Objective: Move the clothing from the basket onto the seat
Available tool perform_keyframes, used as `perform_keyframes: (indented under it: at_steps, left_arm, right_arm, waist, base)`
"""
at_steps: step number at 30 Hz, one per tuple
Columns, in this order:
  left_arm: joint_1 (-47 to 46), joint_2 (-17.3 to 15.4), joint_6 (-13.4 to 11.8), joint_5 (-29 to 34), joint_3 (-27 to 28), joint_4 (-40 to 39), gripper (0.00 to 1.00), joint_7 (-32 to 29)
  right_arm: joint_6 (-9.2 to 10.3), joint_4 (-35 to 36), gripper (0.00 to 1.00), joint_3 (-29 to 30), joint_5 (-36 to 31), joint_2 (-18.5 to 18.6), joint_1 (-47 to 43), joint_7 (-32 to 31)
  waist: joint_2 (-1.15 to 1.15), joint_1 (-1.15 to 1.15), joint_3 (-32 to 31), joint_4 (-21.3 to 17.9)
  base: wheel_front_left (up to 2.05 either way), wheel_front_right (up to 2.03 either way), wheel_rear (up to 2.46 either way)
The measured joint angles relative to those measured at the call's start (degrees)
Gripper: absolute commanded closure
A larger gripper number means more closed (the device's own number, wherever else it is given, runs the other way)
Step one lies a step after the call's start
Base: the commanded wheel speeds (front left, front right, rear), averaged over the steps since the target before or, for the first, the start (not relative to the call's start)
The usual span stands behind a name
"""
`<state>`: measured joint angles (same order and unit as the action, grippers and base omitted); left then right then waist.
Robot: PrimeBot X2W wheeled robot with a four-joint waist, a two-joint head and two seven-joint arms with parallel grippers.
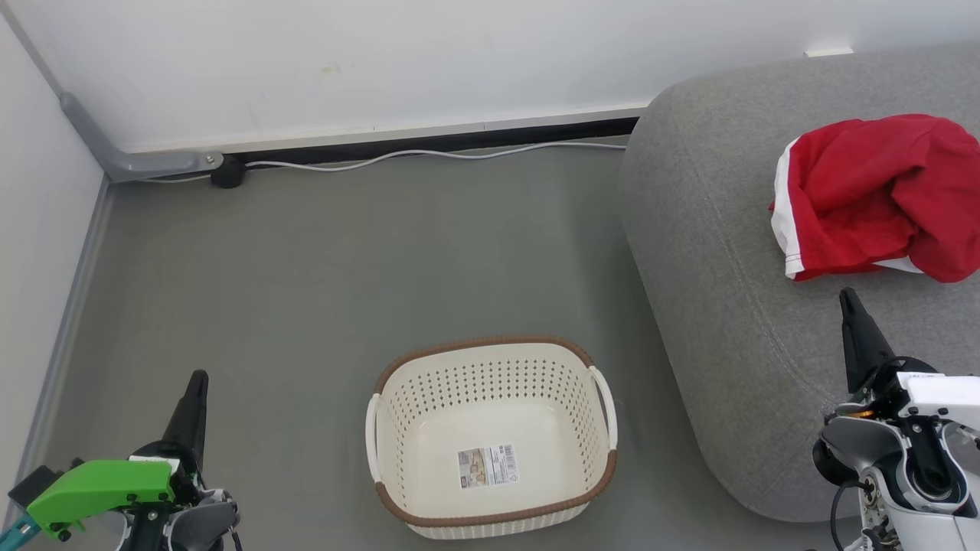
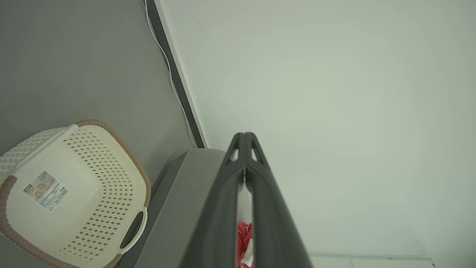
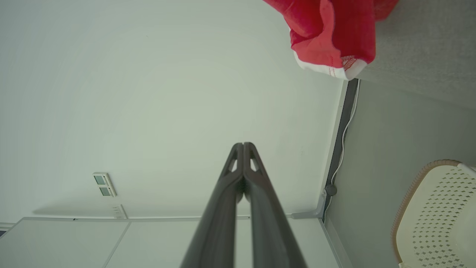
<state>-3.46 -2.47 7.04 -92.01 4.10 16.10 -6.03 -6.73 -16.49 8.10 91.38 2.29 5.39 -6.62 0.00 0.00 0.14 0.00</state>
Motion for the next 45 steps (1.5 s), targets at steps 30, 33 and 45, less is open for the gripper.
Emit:
perform_keyframes:
  at_steps: [30,33,45]
  left_arm:
    - [-0.04,0.04,0.00,0.00,0.05,0.00,1.00,0.00]
    - [-0.04,0.04,0.00,0.00,0.07,0.00,1.00,0.00]
    - [-0.04,0.05,0.01,0.00,0.09,-0.03,1.00,0.00]
  right_arm:
    - [0.00,0.12,1.00,-0.01,0.05,-0.01,-0.04,0.01]
    - [0.00,0.12,1.00,-0.02,0.05,-0.01,-0.04,0.01]
    - [0.00,0.19,1.00,-0.03,0.07,-0.01,-0.05,0.01]
  waist:
    - [0.00,0.00,0.01,0.01]
    - [0.00,0.00,0.01,0.01]
    - [0.00,0.00,0.02,0.01]
  base:
    - [0.00,0.00,0.00]
    - [0.00,0.00,0.00]
    - [0.00,0.00,0.00]
